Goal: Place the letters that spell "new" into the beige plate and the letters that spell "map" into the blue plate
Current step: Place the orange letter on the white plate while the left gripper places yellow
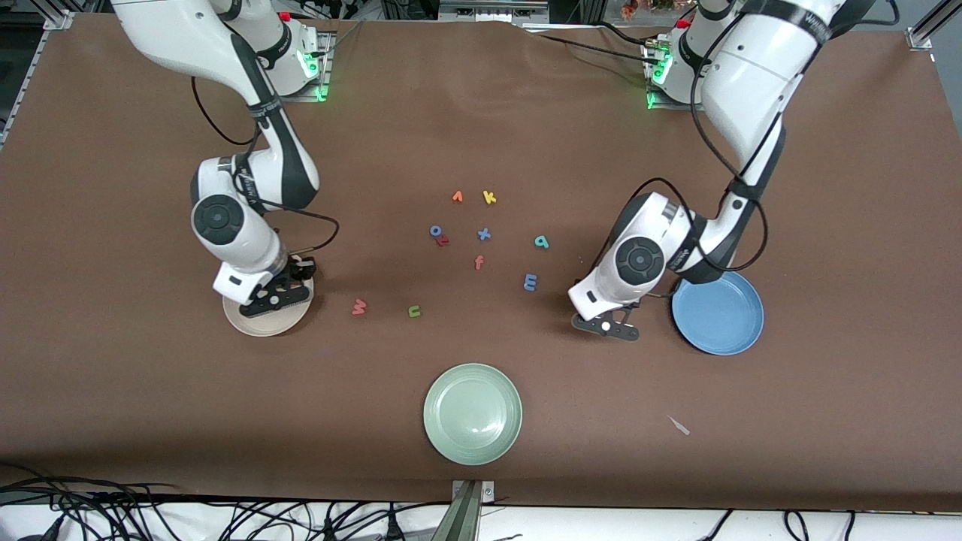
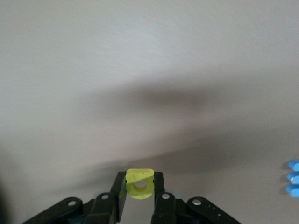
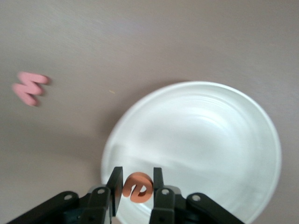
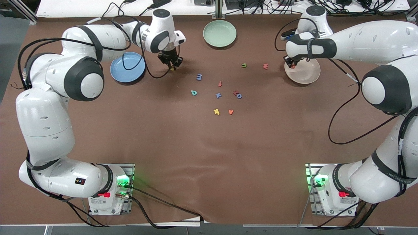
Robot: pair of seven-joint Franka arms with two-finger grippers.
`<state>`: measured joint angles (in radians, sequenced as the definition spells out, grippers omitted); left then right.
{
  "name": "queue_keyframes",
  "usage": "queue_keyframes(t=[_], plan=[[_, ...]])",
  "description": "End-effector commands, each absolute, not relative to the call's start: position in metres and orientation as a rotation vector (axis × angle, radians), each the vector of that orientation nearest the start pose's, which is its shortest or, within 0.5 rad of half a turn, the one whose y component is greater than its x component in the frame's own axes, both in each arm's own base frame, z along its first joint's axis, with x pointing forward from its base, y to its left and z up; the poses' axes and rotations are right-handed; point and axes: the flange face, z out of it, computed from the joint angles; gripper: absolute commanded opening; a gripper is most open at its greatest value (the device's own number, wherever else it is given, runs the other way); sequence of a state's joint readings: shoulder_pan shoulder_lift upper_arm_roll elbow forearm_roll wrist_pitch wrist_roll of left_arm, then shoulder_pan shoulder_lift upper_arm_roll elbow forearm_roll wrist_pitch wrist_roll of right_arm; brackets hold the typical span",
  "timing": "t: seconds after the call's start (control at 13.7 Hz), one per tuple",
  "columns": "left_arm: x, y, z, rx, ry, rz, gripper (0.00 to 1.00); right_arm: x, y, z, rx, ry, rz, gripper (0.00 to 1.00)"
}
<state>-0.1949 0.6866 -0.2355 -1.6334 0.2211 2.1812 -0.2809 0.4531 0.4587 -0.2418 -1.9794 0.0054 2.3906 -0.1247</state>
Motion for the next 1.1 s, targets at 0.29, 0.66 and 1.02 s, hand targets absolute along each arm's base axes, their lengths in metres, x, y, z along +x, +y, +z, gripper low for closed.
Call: queue_keyframes(t=[0.29, 0.66, 1.02], plan=[[0.658, -0.089, 0.244, -2.968, 0.581, 0.242, 0.09, 0.591, 0.136, 0.240, -3.156, -0.545, 0.048, 0.52], [0.644, -0.016, 0.202, -2.998, 0.539, 0.361, 0.23, 0.605, 0.176, 0.232, -3.075, -0.390, 0.017, 0.52], [0.652, -0.047, 0.233, -3.017, 0.574, 0.289, 1.00, 0.624, 0.240, 0.215, -3.063, -0.235, -0.021, 0.52]])
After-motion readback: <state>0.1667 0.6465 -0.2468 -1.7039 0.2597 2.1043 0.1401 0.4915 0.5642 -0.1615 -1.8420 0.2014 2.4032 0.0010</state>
